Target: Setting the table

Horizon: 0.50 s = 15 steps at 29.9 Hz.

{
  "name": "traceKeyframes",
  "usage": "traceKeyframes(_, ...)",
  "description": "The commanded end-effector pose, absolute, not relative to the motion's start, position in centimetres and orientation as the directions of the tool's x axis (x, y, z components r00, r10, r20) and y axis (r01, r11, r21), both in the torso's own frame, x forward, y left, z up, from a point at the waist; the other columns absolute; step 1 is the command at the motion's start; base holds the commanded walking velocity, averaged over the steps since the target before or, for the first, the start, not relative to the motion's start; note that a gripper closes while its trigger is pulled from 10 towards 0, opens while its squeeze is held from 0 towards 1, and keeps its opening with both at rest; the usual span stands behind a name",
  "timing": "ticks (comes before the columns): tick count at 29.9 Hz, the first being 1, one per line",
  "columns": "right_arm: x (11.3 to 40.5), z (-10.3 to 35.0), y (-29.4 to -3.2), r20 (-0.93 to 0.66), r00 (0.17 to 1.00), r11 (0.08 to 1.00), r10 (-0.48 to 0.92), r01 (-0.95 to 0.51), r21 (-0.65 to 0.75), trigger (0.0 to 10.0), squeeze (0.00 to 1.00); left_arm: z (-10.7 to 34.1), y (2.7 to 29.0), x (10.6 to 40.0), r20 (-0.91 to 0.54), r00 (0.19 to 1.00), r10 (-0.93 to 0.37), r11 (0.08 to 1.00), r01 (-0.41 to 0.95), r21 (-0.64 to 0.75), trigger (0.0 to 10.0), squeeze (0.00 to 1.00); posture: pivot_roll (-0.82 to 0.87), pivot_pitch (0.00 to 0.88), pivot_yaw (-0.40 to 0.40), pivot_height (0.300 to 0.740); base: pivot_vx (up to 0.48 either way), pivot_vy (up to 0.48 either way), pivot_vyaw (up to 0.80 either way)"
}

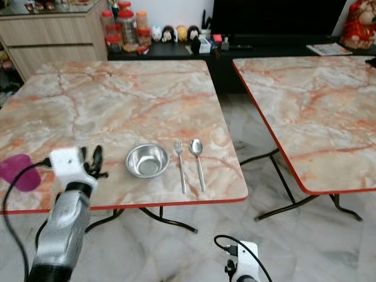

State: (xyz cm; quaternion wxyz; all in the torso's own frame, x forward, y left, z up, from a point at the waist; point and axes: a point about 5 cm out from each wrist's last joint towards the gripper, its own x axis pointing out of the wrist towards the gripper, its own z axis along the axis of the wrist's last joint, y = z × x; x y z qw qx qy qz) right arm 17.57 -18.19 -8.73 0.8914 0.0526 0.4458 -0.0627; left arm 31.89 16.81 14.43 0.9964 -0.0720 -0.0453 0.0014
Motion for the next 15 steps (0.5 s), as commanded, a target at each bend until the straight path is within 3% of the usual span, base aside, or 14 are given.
traceKeyframes(1,17.9,-8.6,-18.2,-0.795,0.603,0.985,-0.071,0.169,0.039,10.0,0.0,13.7,16.5,32.3,0.01,0.999,-0.042,0.987,0.043,-0.157,10.0,1.0,0.08,0.0,-0.004,0.74,0.0,0.0,0.0)
traceKeyframes(12,17.9,-8.6,-18.2,-0.795,0.602,0.983,-0.075,0.176,0.041,10.0,0.0,14.6,15.7,34.5,-0.093,0.983,-0.161,0.978,0.146,-0.152,10.0,1.0,0.07,0.0,0.009,0.74,0.0,0.0,0.0)
traceKeyframes(13,17.8,-8.6,-18.1,-0.796,0.601,0.984,-0.073,0.174,0.041,10.0,0.0,14.4,15.4,34.8,-0.119,0.98,-0.159,0.978,0.14,-0.152,10.0,0.0,0.06,0.0,0.012,0.74,0.0,0.0,0.0)
traceKeyframes(15,17.7,-8.7,-18.1,-0.799,0.598,0.985,-0.069,0.168,0.04,10.0,0.0,14.1,14.8,35.3,-0.168,0.97,-0.174,0.977,0.149,-0.15,10.0,0.0,0.05,0.0,0.014,0.74,0.0,0.0,0.0)
